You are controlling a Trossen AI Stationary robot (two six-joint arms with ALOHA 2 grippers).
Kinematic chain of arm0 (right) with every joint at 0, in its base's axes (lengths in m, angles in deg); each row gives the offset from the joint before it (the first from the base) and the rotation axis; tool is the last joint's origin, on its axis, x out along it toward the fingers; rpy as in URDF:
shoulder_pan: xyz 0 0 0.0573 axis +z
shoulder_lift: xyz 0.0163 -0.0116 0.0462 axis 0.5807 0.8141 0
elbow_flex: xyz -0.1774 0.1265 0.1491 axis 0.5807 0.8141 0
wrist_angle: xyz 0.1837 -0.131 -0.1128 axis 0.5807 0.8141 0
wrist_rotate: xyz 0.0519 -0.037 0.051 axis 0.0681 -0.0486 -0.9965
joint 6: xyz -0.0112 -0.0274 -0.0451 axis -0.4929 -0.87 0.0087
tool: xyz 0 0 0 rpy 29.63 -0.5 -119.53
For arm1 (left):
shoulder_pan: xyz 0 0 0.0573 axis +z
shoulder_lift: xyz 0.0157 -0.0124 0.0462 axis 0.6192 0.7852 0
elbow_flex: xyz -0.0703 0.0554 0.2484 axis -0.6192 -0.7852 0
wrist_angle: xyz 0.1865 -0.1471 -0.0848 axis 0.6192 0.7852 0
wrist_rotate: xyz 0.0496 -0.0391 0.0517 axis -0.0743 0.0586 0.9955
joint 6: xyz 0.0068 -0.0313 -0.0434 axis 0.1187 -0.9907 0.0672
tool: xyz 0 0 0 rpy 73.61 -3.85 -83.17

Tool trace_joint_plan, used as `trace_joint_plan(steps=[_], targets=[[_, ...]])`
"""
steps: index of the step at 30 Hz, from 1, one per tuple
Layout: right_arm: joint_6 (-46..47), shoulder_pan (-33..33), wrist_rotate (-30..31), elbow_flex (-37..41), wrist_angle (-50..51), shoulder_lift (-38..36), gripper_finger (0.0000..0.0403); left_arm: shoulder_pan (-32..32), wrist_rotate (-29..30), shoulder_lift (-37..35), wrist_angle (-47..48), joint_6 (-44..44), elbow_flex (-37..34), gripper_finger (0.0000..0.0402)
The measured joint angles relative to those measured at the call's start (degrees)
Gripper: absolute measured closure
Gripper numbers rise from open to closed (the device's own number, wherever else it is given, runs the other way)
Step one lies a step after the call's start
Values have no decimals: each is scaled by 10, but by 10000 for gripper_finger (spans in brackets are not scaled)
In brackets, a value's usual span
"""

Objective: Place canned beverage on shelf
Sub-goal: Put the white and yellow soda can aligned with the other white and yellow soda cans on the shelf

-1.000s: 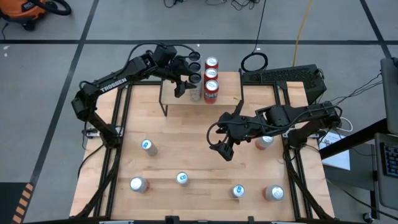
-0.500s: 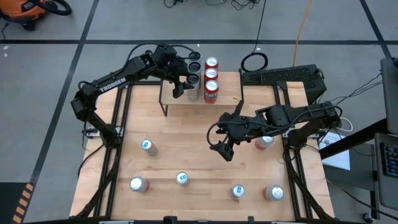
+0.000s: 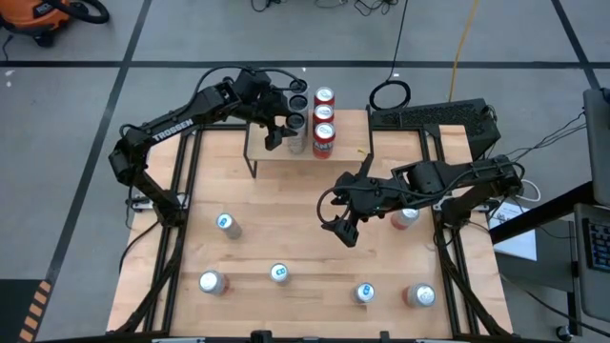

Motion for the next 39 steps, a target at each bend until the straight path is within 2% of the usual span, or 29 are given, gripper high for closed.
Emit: trace_joint_plan(steps=[8,15,23,32,39], targets=[[0,0,0,0,0,0,60,0,14,0,-5,-7,-1,86],[-1,0,0,0,0,0,60,0,14,-4,-3,-9,-1,83],[-1,0,0,0,0,0,60,0,9,-44,-3,-16,-1,82],[-8,-30,4,0,-8,0,64,0,19,-118,16,-136,-1,82],[-91,-120,3,-5,-69,0,112,0,39,-149,50,-219,-1,82]])
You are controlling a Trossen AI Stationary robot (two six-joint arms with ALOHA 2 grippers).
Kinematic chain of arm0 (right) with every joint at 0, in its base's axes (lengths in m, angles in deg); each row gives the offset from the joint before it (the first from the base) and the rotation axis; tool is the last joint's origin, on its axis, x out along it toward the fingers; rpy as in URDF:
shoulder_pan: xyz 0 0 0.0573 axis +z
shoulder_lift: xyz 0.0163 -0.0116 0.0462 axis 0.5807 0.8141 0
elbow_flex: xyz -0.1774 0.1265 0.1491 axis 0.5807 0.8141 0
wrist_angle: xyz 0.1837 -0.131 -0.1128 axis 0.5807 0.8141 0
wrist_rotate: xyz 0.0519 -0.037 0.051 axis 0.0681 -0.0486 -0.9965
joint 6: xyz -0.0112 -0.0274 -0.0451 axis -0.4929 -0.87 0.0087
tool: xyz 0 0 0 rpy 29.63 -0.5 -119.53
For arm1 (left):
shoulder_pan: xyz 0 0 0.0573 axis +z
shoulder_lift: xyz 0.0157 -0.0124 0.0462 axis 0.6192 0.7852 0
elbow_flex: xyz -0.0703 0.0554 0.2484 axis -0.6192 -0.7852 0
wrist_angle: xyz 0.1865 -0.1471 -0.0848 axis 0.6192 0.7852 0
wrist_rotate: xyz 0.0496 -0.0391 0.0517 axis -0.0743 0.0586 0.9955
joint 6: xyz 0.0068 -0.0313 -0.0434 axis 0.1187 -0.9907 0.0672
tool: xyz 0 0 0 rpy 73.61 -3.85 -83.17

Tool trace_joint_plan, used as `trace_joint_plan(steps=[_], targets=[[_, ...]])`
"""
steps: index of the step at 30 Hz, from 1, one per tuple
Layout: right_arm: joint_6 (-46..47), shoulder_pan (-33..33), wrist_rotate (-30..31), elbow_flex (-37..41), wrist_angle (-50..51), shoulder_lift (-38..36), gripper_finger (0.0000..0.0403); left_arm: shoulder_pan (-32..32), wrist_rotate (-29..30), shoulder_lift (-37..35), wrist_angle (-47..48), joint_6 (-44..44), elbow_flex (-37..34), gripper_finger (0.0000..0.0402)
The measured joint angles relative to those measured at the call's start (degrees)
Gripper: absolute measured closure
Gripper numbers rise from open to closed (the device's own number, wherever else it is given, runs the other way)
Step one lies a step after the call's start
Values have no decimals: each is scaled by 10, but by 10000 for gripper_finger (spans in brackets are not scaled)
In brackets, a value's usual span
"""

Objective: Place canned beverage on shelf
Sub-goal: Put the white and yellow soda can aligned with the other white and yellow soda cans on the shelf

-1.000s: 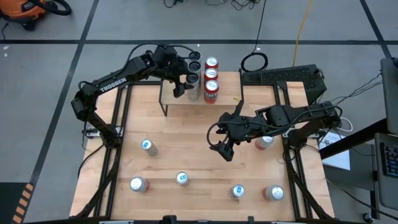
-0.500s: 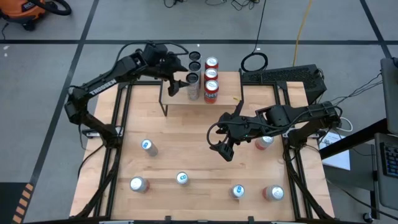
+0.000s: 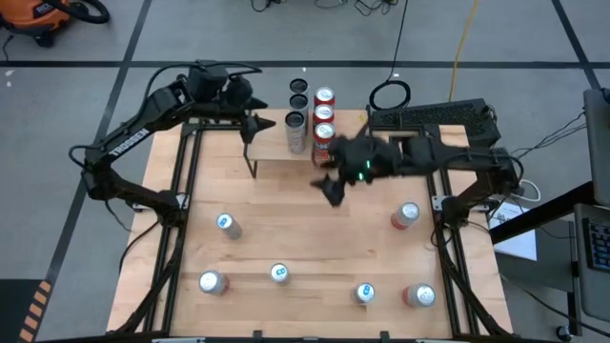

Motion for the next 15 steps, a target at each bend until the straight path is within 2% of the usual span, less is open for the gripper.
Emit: trace_joint_plan(steps=[8,12,15], targets=[[-154,-136,-2,0,-56,0,218,0,8,-1,-23,-30,0,82],[-228,-197,-4,-1,-93,8,296,2,25,3,-25,-43,0,82],[-267,-239,-40,-1,-125,27,365,2,41,2,-25,-56,0,82]])
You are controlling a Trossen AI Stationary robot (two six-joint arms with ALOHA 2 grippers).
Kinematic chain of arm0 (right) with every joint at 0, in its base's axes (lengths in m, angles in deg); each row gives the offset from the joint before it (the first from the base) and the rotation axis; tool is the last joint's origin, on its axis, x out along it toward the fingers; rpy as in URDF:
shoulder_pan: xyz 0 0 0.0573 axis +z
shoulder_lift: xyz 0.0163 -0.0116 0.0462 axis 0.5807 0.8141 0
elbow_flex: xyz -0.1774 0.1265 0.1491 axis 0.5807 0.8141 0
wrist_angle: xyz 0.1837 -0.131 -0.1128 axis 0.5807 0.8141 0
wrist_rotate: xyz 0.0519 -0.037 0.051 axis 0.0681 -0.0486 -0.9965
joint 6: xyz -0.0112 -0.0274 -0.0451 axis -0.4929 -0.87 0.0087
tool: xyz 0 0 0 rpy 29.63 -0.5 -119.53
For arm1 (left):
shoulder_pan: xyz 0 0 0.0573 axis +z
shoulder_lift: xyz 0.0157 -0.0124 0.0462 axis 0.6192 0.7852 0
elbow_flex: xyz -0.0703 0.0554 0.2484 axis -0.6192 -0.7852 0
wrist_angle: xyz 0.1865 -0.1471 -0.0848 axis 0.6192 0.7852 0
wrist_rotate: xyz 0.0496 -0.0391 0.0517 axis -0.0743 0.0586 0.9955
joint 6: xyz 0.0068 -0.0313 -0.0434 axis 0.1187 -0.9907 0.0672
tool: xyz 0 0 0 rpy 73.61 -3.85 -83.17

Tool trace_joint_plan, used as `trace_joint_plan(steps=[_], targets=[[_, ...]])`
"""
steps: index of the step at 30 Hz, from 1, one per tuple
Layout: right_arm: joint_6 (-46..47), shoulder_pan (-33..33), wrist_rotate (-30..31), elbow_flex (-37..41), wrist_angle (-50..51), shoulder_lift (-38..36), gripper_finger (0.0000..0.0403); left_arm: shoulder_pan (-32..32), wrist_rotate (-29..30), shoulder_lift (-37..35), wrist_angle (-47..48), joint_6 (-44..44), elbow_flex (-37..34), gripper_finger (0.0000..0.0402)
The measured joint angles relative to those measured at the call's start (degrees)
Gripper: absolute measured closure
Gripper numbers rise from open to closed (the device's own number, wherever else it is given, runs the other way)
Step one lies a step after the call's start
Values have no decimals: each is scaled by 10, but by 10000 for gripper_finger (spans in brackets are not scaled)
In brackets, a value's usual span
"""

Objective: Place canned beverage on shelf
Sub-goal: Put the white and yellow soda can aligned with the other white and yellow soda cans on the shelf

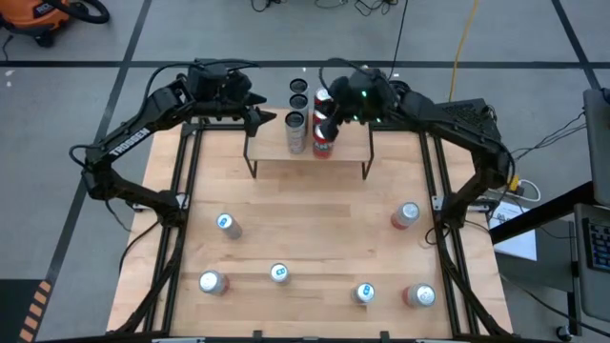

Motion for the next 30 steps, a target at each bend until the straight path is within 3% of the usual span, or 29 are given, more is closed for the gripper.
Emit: trace_joint_plan(steps=[2,17,30], targets=[[-11,-23,-22,0,-8,14,392,0,8,0,1,-3,0,82],[-34,-104,-117,0,-17,74,402,0,35,0,2,-4,0,82],[-32,-104,-109,0,-25,93,403,0,40,0,3,-4,0,82]])
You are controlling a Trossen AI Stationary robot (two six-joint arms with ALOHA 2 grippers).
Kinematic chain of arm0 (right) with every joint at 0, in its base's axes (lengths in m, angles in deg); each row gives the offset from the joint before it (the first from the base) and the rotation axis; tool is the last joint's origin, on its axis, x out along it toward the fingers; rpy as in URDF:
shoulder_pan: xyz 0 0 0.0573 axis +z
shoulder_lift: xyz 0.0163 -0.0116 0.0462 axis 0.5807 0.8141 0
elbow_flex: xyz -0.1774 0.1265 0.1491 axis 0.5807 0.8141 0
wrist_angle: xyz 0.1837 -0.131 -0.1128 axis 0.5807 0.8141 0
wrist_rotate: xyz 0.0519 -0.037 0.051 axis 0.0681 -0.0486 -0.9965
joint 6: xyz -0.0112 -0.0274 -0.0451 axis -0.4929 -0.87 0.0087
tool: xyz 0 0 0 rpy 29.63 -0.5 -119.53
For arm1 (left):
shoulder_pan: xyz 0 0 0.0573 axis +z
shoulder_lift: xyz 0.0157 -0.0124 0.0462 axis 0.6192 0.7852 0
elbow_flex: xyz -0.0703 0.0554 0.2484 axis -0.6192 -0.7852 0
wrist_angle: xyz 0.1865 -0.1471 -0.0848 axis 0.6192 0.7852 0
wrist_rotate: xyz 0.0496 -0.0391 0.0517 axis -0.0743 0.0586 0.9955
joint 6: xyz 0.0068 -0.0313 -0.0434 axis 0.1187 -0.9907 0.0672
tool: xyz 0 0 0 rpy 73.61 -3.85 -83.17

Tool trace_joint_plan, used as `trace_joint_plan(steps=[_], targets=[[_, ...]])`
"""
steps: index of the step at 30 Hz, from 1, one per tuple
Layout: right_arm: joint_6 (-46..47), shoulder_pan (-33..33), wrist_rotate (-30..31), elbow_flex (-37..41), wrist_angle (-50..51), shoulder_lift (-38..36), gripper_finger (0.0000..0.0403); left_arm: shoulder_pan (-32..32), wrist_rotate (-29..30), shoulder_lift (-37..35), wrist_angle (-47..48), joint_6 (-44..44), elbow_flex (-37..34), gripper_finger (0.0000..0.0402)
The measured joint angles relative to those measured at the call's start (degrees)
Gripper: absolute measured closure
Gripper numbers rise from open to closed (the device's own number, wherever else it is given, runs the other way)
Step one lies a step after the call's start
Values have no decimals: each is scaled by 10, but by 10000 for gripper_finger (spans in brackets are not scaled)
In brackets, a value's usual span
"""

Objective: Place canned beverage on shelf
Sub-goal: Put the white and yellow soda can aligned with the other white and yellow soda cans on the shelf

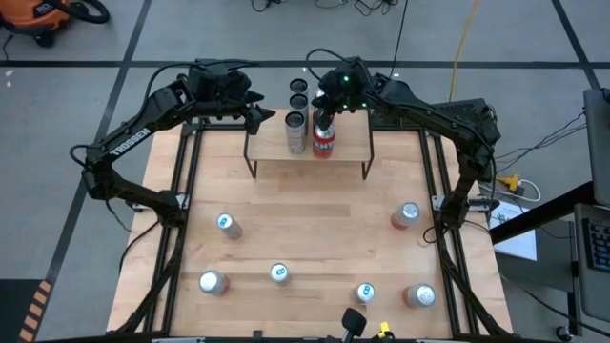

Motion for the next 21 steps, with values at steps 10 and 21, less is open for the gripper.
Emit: trace_joint_plan(steps=[10,21], targets=[[11,2,-2,0,-19,14,403,0,0,0,0,0,0,82],[16,2,-2,0,-20,16,403,0,0,0,1,2,0,82]])
